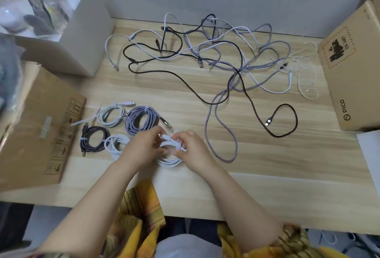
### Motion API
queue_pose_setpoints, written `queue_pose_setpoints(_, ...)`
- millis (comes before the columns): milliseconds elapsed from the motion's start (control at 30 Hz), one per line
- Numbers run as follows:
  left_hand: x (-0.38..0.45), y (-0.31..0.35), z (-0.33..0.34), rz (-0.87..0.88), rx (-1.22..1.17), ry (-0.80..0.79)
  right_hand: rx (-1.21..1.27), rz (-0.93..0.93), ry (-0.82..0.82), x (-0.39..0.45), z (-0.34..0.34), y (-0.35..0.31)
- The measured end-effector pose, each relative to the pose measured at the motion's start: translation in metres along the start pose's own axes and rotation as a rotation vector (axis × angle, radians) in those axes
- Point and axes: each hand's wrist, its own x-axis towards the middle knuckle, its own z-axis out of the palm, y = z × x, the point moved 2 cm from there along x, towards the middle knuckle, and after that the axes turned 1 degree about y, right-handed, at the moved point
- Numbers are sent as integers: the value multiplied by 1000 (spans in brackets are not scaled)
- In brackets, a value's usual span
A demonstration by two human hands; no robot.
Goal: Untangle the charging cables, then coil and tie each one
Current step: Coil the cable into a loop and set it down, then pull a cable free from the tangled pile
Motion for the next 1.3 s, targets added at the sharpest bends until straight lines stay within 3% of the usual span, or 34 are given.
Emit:
queue_pose_setpoints(200,7,-15,7,-69,294,67,-272,-24,32,10,17,8)
queue_pose_setpoints(400,5,-3,5,-136,531,144,-162,-35,66,2,-4,14)
queue_pose_setpoints(467,5,7,1,-96,545,266,-68,-30,160,-3,-28,22)
queue_pose_setpoints(567,11,33,-2,74,335,376,-12,51,381,-10,-71,46)
queue_pose_setpoints(633,20,62,7,206,212,323,-40,156,506,-15,-102,67)
queue_pose_setpoints(733,30,105,41,310,188,100,-191,311,600,-17,-136,98)
queue_pose_setpoints(833,44,127,85,215,401,-161,-359,386,557,-14,-152,123)
queue_pose_setpoints(900,49,127,104,131,494,-233,-405,424,508,-13,-150,132)
queue_pose_setpoints(1033,53,125,118,122,563,-219,-165,355,712,-14,-151,143)
queue_pose_setpoints(1200,55,122,117,114,515,-245,-208,378,606,-8,-144,132)
queue_pose_setpoints(1300,60,128,109,48,358,-283,224,299,607,-12,-143,102)
